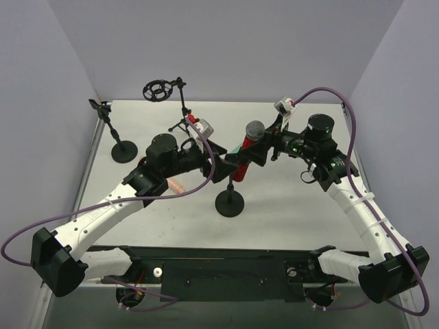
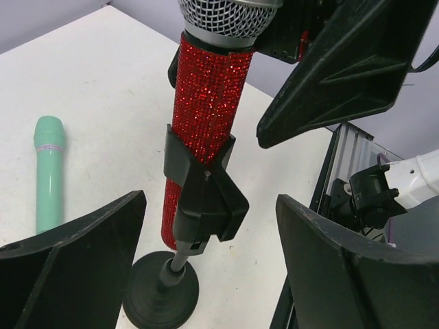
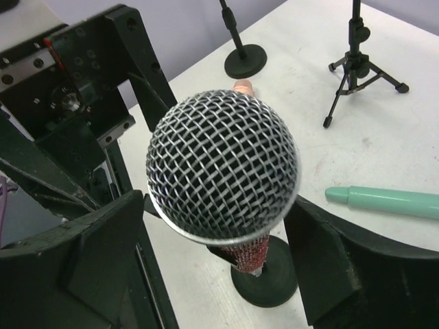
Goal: Attach the microphones to the stand
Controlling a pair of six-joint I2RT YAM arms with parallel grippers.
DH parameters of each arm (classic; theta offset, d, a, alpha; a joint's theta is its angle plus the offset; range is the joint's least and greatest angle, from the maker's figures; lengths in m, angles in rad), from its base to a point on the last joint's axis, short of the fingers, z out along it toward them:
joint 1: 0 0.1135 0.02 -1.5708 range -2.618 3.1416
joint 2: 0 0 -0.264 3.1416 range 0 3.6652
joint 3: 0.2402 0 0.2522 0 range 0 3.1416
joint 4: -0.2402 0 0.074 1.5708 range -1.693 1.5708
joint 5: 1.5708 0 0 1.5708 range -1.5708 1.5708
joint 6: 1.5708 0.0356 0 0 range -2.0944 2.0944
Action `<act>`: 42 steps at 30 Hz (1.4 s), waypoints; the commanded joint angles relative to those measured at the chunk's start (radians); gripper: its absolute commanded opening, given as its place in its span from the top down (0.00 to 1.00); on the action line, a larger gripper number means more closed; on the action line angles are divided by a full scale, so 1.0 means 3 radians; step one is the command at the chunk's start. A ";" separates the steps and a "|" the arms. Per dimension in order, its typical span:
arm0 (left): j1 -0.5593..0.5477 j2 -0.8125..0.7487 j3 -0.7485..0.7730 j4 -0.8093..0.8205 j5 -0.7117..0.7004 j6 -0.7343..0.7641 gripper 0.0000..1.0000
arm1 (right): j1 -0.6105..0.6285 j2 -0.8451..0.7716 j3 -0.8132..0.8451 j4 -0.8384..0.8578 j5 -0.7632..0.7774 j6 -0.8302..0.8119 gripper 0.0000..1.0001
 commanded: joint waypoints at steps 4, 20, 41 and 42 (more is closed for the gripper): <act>0.0033 -0.0394 0.0019 -0.0056 -0.0089 0.0266 0.10 | -0.0147 -0.0154 0.0056 -0.0213 -0.0280 -0.0322 0.13; 0.0023 -0.0917 -0.1463 0.1174 -0.0293 0.0287 0.14 | -0.0751 -0.0517 -0.0336 -0.1016 -0.0919 -0.1492 0.00; -0.0110 0.0224 -0.1337 0.2541 -0.0058 0.0517 0.36 | -0.1109 -0.0676 -0.1181 -0.0935 -0.1420 -0.2460 0.00; -0.0131 0.0244 -0.1321 0.2546 -0.0083 0.0527 0.37 | -0.1114 -0.0676 -0.1186 -0.0935 -0.1420 -0.2460 0.00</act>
